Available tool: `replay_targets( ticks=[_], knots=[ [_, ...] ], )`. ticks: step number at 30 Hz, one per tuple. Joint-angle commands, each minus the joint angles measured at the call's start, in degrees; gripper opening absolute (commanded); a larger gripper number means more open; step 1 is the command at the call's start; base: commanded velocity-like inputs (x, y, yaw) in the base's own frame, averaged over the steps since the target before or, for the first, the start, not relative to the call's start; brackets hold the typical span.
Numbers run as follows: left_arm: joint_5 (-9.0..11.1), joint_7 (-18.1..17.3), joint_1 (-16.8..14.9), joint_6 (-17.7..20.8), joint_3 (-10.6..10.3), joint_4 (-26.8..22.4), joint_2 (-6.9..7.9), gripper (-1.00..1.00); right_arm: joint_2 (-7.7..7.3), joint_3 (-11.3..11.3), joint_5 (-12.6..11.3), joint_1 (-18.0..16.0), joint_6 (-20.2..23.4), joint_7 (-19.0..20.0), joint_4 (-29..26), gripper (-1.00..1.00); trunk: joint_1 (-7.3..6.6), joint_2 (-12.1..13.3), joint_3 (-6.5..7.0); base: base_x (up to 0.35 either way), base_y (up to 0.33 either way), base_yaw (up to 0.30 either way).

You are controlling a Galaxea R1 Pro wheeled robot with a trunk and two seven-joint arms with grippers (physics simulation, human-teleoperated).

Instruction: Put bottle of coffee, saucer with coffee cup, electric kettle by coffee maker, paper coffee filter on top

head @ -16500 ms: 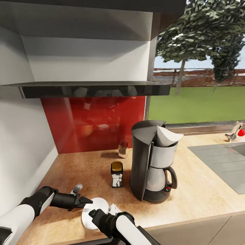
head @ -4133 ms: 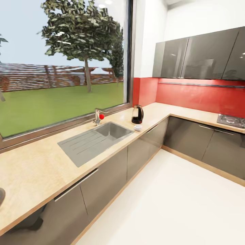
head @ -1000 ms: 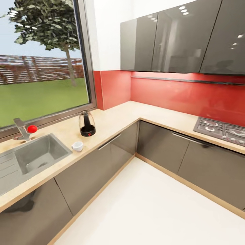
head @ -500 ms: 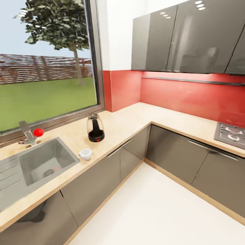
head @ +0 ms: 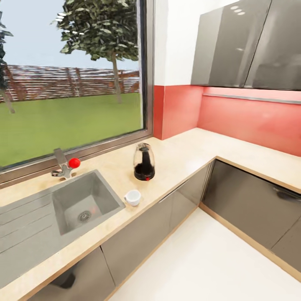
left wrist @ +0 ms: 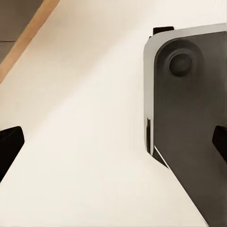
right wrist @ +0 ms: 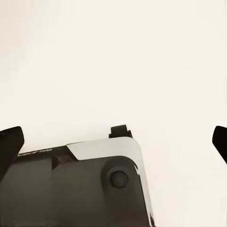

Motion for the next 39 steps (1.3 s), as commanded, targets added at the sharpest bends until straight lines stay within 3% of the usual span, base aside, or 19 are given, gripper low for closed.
replay_targets(
  ticks=[1,11,26,30,32,35,39],
  knots=[
    [-0.61,0.19,-0.10,-0.27,0.46,0.13,0.00,1.00,-0.02,0.43,-0.60,-0.02,-0.15,0.13,-0.01,1.00,0.06,-0.11,-0.15,0.246,0.169,0.253],
    [-0.69,0.20,-0.04,-0.19,0.36,0.59,-0.02,1.00,-1.00,0.43,-0.52,0.50,0.03,0.25,-0.01,1.00,0.06,-0.11,-0.49,0.052,0.028,0.258],
    [-0.53,0.61,-0.06,-0.09,0.40,0.68,-0.04,1.00,-1.30,0.43,-0.51,0.84,0.01,0.26,-0.01,1.00,0.06,-0.11,-1.01,-0.006,-0.236,0.269],
    [-0.17,0.55,0.29,-0.26,1.11,0.54,1.04,1.00,-1.30,0.43,-0.51,0.88,0.01,0.26,-0.01,1.00,0.06,-0.11,-1.14,-0.007,-0.039,0.269],
    [2.33,0.42,0.88,-2.87,2.10,0.35,2.70,1.00,-1.30,0.43,-0.51,0.97,-0.01,0.26,-0.01,1.00,0.06,-0.11,-1.21,-0.001,-0.007,0.269],
    [6.04,-0.13,1.14,-10.50,2.48,0.38,3.56,1.00,-1.25,0.44,-0.51,1.04,-0.03,0.26,-0.01,1.00,0.06,-0.11,-1.32,0.000,-0.002,0.269],
    [7.05,-0.33,1.44,-13.11,2.61,0.39,3.79,1.00,-1.26,0.43,-0.51,1.11,-0.05,0.26,-0.01,1.00,0.06,-0.11,-1.45,0.000,0.000,0.269]
  ],
)
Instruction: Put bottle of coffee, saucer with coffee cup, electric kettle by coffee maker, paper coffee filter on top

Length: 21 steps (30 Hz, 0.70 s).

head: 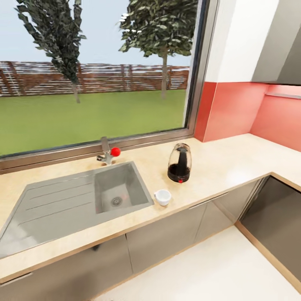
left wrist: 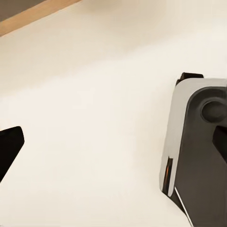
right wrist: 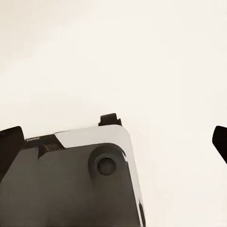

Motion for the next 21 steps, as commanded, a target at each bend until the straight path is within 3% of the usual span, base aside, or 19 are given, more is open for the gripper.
replay_targets(
  ticks=[1,11,13,15,17,21],
  knots=[
    [-0.12,0.09,0.08,-0.50,0.33,0.15,0.00,1.00,-0.02,0.45,-0.60,-0.01,-0.15,0.14,-0.02,1.00,0.03,-0.11,-0.15,0.000,0.000,0.269],
    [0.58,0.99,0.50,0.15,0.45,0.22,0.19,1.00,0.01,0.45,-0.60,0.00,-0.15,0.14,-0.02,1.00,0.03,-0.11,-0.49,0.000,0.000,0.269],
    [0.55,1.54,0.57,0.27,0.47,0.30,1.04,1.00,0.00,0.47,-0.60,0.04,-0.15,0.14,-0.02,1.00,0.03,-0.11,-0.56,0.000,0.000,0.269],
    [0.71,2.52,0.80,0.32,0.51,0.46,3.74,1.00,0.02,0.47,-0.60,0.07,-0.15,0.14,-0.02,1.00,0.03,-0.11,-0.63,0.000,0.000,0.269],
    [0.88,2.84,0.86,0.33,0.52,0.59,5.16,1.00,0.02,0.47,-0.60,0.08,-0.15,0.14,-0.02,1.00,0.03,-0.11,-0.70,0.000,0.000,0.269],
    [1.95,3.04,0.90,0.39,0.45,0.63,5.62,1.00,0.02,0.46,-0.60,0.08,-0.15,0.14,-0.02,1.00,0.03,-0.11,-0.83,0.000,0.000,0.269]
  ],
)
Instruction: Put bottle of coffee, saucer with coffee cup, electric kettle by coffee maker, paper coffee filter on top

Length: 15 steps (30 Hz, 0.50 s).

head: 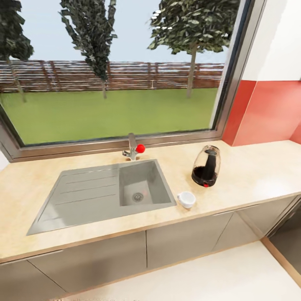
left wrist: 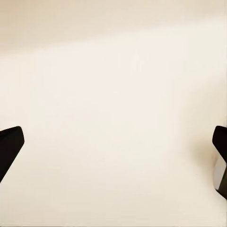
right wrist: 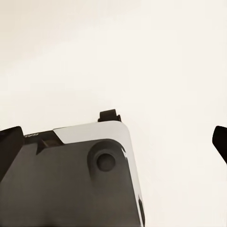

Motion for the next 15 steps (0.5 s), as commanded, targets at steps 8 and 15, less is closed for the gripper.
replay_targets(
  ticks=[8,15],
  knots=[
    [0.58,-0.01,-0.10,-0.51,0.22,-0.15,-2.31,1.00,-0.02,0.49,-0.60,0.06,-0.20,0.05,-0.03,1.00,0.03,-0.11,-0.39,0.000,0.000,0.269],
    [0.21,-0.10,-0.10,-0.60,0.23,-0.27,-4.32,1.00,-0.02,0.41,-0.60,0.02,-0.29,0.05,-0.03,1.00,0.03,-0.11,-0.46,0.000,0.000,0.073]
  ],
)
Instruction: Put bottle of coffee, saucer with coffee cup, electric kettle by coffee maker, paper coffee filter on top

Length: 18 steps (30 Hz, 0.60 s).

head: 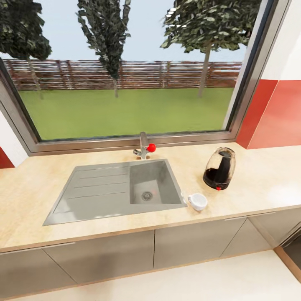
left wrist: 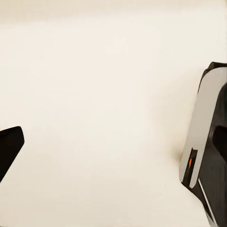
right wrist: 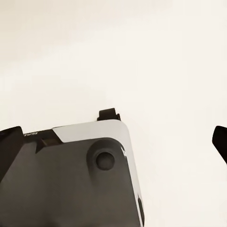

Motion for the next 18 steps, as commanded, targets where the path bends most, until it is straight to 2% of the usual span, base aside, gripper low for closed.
replay_targets(
  ticks=[1,11,14,18],
  knots=[
    [-0.01,0.01,-0.08,-0.33,0.26,0.13,-0.12,1.00,-0.02,0.44,-0.60,-0.03,-0.14,0.13,-0.01,1.00,0.03,-0.11,-0.11,0.000,0.000,0.008],
    [-0.09,-0.09,-0.08,-0.34,0.20,-0.07,-0.50,1.00,-0.02,0.41,-0.72,-0.02,-0.13,0.10,-0.14,1.00,0.03,-0.11,-0.12,0.000,0.000,0.001],
    [-0.31,-0.46,-0.33,-0.83,-0.14,-1.26,-3.04,1.00,-0.10,0.35,-0.77,-0.04,-0.24,-0.09,-0.10,1.00,0.03,-0.11,-0.12,0.000,0.000,0.000],
    [-0.43,-0.44,-0.48,-0.72,-0.27,-5.36,-4.08,1.00,-0.72,0.18,-0.87,-0.06,-1.38,-2.48,-0.47,1.00,0.03,-0.11,-0.12,0.000,0.000,0.000]
  ],
)
